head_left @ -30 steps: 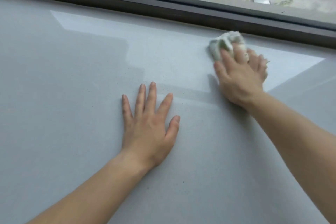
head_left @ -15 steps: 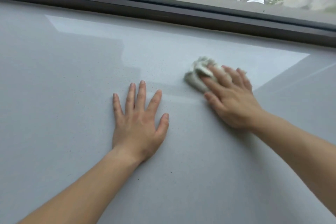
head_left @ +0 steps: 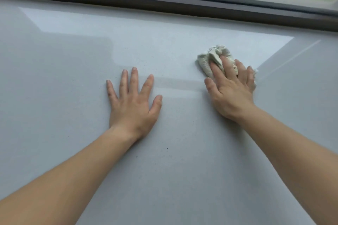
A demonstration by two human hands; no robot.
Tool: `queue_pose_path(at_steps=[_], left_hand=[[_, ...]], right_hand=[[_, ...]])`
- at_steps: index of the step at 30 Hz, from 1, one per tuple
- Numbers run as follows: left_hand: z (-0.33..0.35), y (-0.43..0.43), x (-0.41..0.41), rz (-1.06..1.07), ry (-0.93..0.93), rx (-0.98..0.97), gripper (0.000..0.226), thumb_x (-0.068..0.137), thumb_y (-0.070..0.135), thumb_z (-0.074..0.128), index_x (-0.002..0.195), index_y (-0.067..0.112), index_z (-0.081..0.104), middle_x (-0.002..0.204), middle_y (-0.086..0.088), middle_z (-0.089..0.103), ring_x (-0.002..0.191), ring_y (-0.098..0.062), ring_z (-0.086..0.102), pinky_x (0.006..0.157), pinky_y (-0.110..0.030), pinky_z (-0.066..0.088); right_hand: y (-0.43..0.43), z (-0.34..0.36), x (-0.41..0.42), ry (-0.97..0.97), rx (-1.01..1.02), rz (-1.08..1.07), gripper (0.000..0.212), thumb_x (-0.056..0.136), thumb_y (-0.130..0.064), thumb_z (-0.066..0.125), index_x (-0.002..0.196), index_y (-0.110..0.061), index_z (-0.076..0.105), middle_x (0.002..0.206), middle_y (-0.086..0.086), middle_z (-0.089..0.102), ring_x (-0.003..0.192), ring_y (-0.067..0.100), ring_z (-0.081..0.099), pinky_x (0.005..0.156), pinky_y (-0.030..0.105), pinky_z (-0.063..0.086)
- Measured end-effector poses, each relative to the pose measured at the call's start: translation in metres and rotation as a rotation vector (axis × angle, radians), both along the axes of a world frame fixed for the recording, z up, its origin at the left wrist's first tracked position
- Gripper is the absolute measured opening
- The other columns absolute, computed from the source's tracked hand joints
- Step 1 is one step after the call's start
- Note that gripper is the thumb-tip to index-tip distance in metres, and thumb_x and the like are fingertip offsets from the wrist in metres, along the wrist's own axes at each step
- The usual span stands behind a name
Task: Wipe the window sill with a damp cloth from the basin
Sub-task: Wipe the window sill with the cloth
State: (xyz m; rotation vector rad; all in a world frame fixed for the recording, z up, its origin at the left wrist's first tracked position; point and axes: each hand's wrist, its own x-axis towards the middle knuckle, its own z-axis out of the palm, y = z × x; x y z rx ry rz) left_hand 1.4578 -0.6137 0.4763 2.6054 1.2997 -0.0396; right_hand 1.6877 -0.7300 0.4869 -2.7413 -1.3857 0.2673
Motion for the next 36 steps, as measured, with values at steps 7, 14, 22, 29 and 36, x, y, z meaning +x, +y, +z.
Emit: queue_pose_path(at_steps=[7,14,22,29,36], left_hand=[[0.014,-0.012,-0.021,-0.105,-0.123,-0.076,0.069,0.089,0.058,0.014,0.148,0.027,0.031,0.164,-0.006,0.009,0.151,-0.017,-0.005,0.115,-0.058,-0.016],[0.018,-0.073,-0.07,-0.161,-0.049,-0.154,0.074,0.087,0.062,0.001,0.154,0.033,0.017,0.165,-0.001,-0.009,0.148,-0.013,-0.02,0.115,-0.054,-0.018],[0.009,-0.074,-0.077,-0.225,-0.062,-0.061,0.074,0.089,0.062,0.004,0.154,0.03,0.019,0.165,-0.006,-0.002,0.15,-0.018,-0.013,0.115,-0.058,-0.013],[0.01,-0.072,-0.082,-0.19,-0.282,-0.138,0.071,0.09,0.059,0.011,0.144,0.026,0.044,0.163,-0.004,0.016,0.151,-0.015,0.002,0.118,-0.051,-0.013],[0.01,-0.074,-0.082,-0.224,-0.151,-0.098,0.074,0.089,0.061,0.002,0.15,0.03,0.029,0.165,-0.003,0.005,0.15,-0.014,-0.008,0.117,-0.054,-0.015]], right_hand=[[-0.075,0.005,-0.092,-0.004,-0.026,0.379,0.059,0.097,-0.056,0.022,0.151,-0.038,0.036,0.166,-0.012,0.014,0.153,0.026,0.006,0.121,0.053,-0.001],[-0.058,0.001,-0.11,-0.011,0.022,0.008,0.065,0.094,-0.059,0.018,0.155,-0.038,0.02,0.167,-0.007,0.003,0.151,0.029,-0.002,0.119,0.053,-0.013],[-0.104,0.005,-0.108,0.0,-0.052,0.102,0.064,0.094,-0.057,0.007,0.156,-0.044,0.016,0.167,-0.012,0.0,0.152,0.023,-0.001,0.12,0.045,-0.013],[-0.146,0.006,-0.207,0.013,-0.009,0.313,0.06,0.098,-0.054,0.028,0.152,-0.031,0.036,0.166,-0.003,0.016,0.152,0.032,0.013,0.119,0.06,0.008],[-0.133,0.004,-0.168,0.021,-0.004,-0.072,0.067,0.092,-0.061,0.009,0.156,-0.041,0.015,0.167,-0.011,-0.001,0.151,0.024,-0.004,0.119,0.048,-0.016]])
